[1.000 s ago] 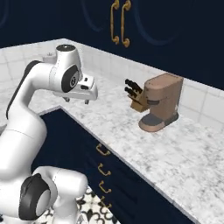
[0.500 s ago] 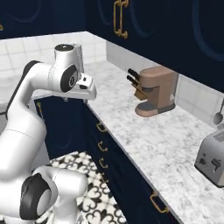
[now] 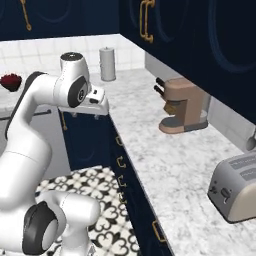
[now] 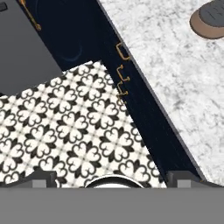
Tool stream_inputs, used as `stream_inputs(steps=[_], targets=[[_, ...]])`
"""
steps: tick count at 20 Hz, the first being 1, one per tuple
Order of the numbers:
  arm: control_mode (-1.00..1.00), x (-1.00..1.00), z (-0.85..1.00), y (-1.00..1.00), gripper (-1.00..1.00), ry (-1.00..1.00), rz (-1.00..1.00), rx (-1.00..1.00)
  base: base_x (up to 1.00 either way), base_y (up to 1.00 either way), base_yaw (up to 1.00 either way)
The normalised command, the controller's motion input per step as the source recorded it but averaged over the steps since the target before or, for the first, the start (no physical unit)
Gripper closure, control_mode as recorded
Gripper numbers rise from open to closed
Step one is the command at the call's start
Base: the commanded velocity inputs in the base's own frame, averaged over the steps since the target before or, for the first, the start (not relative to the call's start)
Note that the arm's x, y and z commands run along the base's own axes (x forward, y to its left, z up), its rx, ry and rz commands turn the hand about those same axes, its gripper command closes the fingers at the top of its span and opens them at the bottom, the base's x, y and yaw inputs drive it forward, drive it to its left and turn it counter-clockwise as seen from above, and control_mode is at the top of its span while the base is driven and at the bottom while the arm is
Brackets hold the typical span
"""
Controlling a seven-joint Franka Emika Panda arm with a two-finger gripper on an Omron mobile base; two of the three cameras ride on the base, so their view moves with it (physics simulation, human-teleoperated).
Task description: Take a straw from the drawer in front and place it inside the glass cup on the dining counter.
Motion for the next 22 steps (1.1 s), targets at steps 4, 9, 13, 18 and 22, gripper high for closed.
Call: stream_inputs(steps=[4,9,13,18,22], targets=[[1.0,0.0,0.0,0.0,-1.0,0.0,0.0,0.0,0.22,-0.64,0.33],[-1.0,-0.12,0.0,-0.06,-1.0,-0.05,0.15,-0.01,0.04,-0.23,0.13],[-1.0,-0.46,-0.08,0.6,-1.0,-0.24,0.08,-0.23,0.0,0.0,0.0],[-1.0,-0.08,-0.44,0.42,-1.0,-0.28,0.0,-0.34,0.0,0.0,0.0],[-1.0,0.13,-0.74,0.34,-1.0,-0.15,0.0,-0.33,0.0,0.0,0.0]])
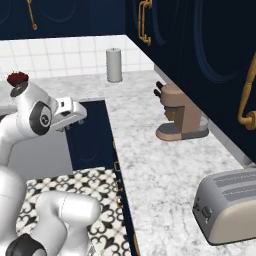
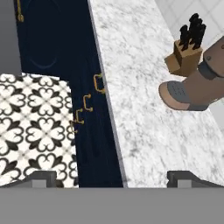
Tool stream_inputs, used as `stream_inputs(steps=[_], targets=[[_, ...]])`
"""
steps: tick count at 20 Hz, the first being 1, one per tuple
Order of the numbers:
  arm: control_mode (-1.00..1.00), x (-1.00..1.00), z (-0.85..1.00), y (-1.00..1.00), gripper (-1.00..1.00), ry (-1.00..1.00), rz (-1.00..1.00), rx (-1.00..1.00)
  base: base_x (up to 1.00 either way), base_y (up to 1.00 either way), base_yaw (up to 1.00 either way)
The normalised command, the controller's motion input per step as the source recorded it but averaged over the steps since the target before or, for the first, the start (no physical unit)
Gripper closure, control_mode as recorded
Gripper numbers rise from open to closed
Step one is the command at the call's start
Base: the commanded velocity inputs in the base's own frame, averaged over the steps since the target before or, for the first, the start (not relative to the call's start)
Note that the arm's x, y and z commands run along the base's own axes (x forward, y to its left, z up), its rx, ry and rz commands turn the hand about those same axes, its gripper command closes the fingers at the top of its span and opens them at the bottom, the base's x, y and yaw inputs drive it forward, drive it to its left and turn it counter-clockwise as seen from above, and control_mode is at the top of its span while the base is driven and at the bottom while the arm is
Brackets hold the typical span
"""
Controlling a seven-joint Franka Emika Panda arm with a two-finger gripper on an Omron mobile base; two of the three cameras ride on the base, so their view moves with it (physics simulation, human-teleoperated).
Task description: Take a straw from the drawer in front and place it inside the glass cup on the dining counter.
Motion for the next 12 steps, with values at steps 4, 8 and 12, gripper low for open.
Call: stream_inputs(steps=[4,8,12], targets=[[-1.0,0.38,-0.79,0.47,-1.0,-0.02,0.0,-0.33,0.0,0.0,0.0],[-1.0,0.48,-0.74,0.57,-1.0,0.0,0.0,-0.36,0.0,0.0,0.0],[-1.0,0.54,-0.49,0.29,-1.0,0.0,-0.01,-0.31,0.0,0.0,0.0]])
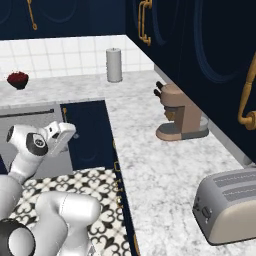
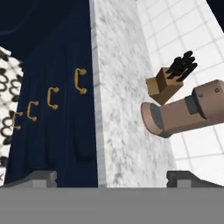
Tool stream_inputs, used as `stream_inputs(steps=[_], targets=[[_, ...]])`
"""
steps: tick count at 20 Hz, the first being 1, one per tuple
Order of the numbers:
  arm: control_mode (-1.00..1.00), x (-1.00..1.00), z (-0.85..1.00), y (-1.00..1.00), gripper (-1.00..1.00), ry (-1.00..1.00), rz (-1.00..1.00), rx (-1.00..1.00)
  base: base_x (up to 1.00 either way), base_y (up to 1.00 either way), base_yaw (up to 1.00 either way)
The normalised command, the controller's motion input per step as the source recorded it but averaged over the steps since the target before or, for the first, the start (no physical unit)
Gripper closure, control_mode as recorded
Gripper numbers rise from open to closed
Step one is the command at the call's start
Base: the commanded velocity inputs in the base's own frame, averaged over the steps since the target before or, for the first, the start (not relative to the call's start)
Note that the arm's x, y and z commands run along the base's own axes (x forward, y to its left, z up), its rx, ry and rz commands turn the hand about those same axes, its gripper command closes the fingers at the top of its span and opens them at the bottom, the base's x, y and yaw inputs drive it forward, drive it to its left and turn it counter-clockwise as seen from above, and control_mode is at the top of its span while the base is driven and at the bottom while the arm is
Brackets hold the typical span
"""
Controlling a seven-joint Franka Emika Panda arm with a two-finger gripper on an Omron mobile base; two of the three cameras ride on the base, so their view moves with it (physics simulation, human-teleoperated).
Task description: Take a straw from the drawer in front and place it inside the glass cup on the dining counter.
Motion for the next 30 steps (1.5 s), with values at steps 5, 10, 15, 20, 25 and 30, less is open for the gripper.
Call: stream_inputs(steps=[5,10,15,20,25,30], targets=[[-1.0,0.66,-0.47,0.07,-1.0,0.0,-0.05,-0.28,0.0,0.0,0.0],[-1.0,0.78,-0.43,0.15,-1.0,0.0,-0.16,-0.27,0.0,0.0,0.0],[-1.0,0.84,-0.5,0.12,-1.0,0.01,-0.23,-0.28,0.0,0.0,0.0],[-1.0,0.8,-0.42,0.08,-1.0,0.02,-0.21,-0.22,0.0,0.0,0.0],[-1.0,0.57,-0.52,0.04,-1.0,0.03,-0.19,-0.18,0.0,0.0,0.0],[-1.0,0.5,-0.28,-0.01,-1.0,0.0,-0.15,-0.1,0.0,0.0,0.0]])
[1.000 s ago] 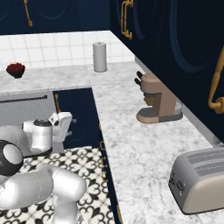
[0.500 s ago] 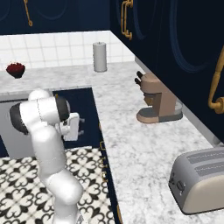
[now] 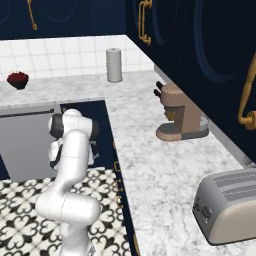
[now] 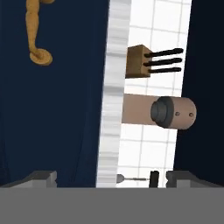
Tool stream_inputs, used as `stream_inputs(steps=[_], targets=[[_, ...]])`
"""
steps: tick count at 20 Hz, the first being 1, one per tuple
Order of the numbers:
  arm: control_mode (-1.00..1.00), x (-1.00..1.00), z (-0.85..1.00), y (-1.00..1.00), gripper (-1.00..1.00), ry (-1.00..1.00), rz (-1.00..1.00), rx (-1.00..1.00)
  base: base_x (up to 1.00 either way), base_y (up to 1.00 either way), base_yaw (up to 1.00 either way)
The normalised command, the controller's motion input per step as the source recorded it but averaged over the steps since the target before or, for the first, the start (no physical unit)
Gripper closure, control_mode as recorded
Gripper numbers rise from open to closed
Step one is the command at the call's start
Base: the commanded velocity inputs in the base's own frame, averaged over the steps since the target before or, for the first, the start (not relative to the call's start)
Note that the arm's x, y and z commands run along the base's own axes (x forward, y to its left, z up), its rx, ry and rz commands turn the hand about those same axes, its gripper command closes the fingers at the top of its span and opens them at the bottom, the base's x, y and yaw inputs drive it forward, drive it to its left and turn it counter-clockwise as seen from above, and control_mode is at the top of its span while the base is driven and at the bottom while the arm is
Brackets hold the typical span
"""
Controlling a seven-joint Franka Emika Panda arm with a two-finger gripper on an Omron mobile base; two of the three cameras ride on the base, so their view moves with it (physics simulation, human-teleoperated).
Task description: Take a straw from the drawer in front and place it inside the glass cup on the dining counter.
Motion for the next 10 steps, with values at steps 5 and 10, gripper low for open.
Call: stream_inputs(steps=[5,10], targets=[[-1.0,0.48,-0.03,-0.27,-1.0,0.04,-0.01,0.03,0.0,0.0,0.0],[-1.0,0.5,-0.06,-0.42,-1.0,0.17,0.03,0.19,0.0,0.0,0.0]])
